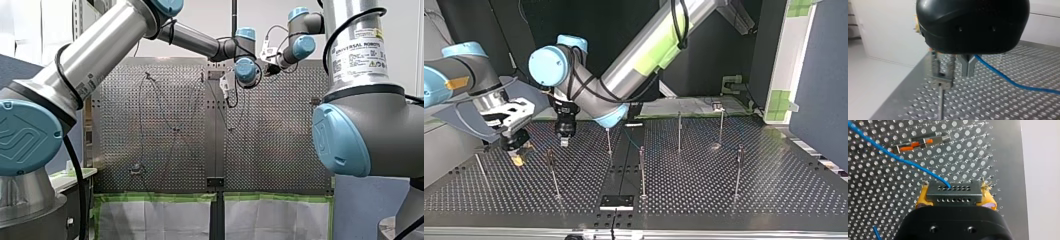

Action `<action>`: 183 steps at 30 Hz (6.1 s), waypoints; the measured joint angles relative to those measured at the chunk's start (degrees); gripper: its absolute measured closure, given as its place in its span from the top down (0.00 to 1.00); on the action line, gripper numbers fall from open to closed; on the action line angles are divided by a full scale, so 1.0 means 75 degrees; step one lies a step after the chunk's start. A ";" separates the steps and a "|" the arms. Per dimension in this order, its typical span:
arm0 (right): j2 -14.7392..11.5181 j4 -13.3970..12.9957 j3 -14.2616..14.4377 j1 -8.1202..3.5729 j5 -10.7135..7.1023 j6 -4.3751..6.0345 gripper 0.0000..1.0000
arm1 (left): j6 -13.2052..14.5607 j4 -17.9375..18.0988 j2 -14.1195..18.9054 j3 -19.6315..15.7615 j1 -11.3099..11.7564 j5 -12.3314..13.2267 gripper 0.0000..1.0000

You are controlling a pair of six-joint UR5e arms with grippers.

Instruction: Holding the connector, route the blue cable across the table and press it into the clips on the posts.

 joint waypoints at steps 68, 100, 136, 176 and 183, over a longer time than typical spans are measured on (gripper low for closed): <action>0.0859 -0.0162 -0.0713 -0.0450 -0.0489 -0.0029 0.00 | -0.0282 -0.0715 -0.0128 -0.0114 0.0555 0.0972 1.00; 0.0871 -0.0142 -0.0706 -0.0333 -0.0489 -0.0041 0.00 | -0.0038 0.1573 0.2249 -0.2496 0.0479 0.1017 1.00; 0.0915 -0.0134 -0.0706 -0.0282 -0.0489 -0.0078 0.00 | -0.0656 0.3873 0.4826 -0.5324 0.0233 0.1009 1.00; 0.0971 -0.0119 -0.0706 -0.0274 -0.0455 -0.0123 0.00 | -0.1066 0.6936 0.2651 -0.8388 0.0259 0.0398 1.00; 0.0976 -0.0119 -0.0706 -0.0296 -0.0454 -0.0123 0.00 | -0.1189 0.7408 0.2642 -0.8861 0.0330 0.0032 1.00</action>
